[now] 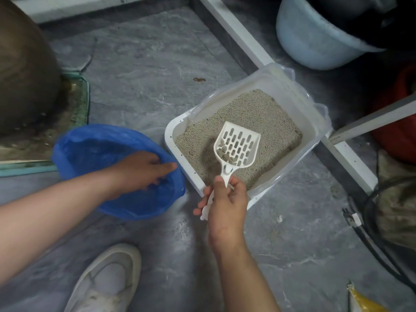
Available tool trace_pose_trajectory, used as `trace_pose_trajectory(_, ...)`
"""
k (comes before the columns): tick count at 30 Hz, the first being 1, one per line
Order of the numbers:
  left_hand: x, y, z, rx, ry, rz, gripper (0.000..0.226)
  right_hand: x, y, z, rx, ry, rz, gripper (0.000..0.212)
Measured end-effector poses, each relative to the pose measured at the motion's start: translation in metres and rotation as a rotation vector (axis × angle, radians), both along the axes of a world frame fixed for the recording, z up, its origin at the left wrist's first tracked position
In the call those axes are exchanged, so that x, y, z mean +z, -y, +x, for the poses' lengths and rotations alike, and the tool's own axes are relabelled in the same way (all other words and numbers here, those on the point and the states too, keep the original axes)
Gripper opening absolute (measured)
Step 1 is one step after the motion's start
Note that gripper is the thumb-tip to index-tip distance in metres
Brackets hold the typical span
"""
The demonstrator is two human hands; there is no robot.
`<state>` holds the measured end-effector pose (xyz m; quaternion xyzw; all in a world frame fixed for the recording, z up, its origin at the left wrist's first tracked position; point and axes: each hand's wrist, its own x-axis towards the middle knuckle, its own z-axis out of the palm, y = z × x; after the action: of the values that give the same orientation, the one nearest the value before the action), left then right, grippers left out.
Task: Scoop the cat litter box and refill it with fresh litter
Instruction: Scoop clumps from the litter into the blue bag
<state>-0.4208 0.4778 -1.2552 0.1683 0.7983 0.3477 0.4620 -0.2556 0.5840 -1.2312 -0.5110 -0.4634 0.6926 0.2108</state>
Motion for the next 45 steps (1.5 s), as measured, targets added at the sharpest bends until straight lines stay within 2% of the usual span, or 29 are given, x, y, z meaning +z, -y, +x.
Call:
trace_pose_trajectory(3, 0.002, 0.008, -0.001, -0.06, -0.096, -0.056, 0.048, 0.002, 0.003, 0.004, -0.008, -0.002, -0.02, 0.007)
trace_pose_trajectory(7, 0.004, 0.014, 0.0, -0.1, -0.134, -0.124, 0.05, 0.002, 0.009, 0.01, 0.01, 0.022, -0.024, 0.007)
trace_pose_trajectory(9, 0.005, 0.014, 0.001, -0.064, -0.097, -0.105, 0.051, 0.003, 0.011, 0.013, 0.02, 0.03, -0.04, 0.006)
trace_pose_trajectory(13, 0.008, 0.008, 0.005, 0.093, 0.103, 0.035, 0.039, 0.007, 0.011, 0.017, 0.03, 0.036, -0.041, 0.006)
trace_pose_trajectory(16, 0.01, 0.01, 0.004, 0.045, 0.12, 0.053, 0.031, 0.011, 0.01, 0.02, 0.056, 0.031, -0.012, 0.006)
trace_pose_trajectory(18, 0.014, 0.015, 0.001, -0.065, 0.032, 0.005, 0.03, 0.012, 0.01, 0.022, 0.069, 0.027, -0.003, 0.007)
trace_pose_trajectory(21, 0.03, 0.02, -0.007, -0.285, -0.232, -0.133, 0.036, 0.012, 0.01, 0.022, 0.079, 0.026, -0.005, 0.009)
trace_pose_trajectory(23, 0.041, 0.022, -0.011, -0.333, -0.4, -0.181, 0.034, 0.013, 0.009, 0.023, 0.074, 0.021, -0.016, 0.009)
trace_pose_trajectory(25, 0.049, 0.024, -0.015, -0.291, -0.502, -0.139, 0.027, 0.015, 0.009, 0.023, 0.074, 0.011, -0.023, 0.009)
trace_pose_trajectory(27, 0.049, 0.028, -0.023, -0.264, -0.649, -0.012, 0.023, 0.019, 0.009, 0.022, 0.072, -0.007, -0.028, 0.008)
trace_pose_trajectory(29, 0.042, 0.033, -0.035, -0.335, -0.836, 0.078, 0.031, 0.024, 0.008, 0.023, 0.076, -0.019, -0.032, 0.008)
trace_pose_trajectory(31, 0.032, 0.035, -0.047, -0.465, -0.911, 0.049, 0.05, 0.029, 0.008, 0.024, 0.087, -0.024, -0.03, 0.007)
trace_pose_trajectory(33, 0.02, 0.035, -0.054, -0.571, -0.892, 0.016, 0.059, 0.033, 0.009, 0.024, 0.104, -0.029, -0.025, 0.008)
trace_pose_trajectory(35, 0.013, 0.033, -0.056, -0.595, -0.89, 0.004, 0.043, 0.035, 0.011, 0.025, 0.123, -0.036, -0.023, 0.01)
trace_pose_trajectory(38, 0.018, 0.035, -0.059, -0.446, -0.895, -0.077, 0.015, 0.038, 0.014, 0.024, 0.15, -0.045, -0.029, 0.012)
trace_pose_trajectory(40, 0.025, 0.038, -0.064, -0.374, -0.848, -0.14, 0.013, 0.04, 0.015, 0.023, 0.167, -0.042, -0.027, 0.012)
trace_pose_trajectory(43, 0.037, 0.047, -0.069, -0.276, -0.669, -0.254, 0.015, 0.043, 0.015, 0.021, 0.2, -0.037, -0.012, 0.011)
trace_pose_trajectory(45, 0.039, 0.053, -0.069, -0.13, -0.609, -0.304, 0.018, 0.042, 0.015, 0.02, 0.224, -0.032, -0.018, 0.011)
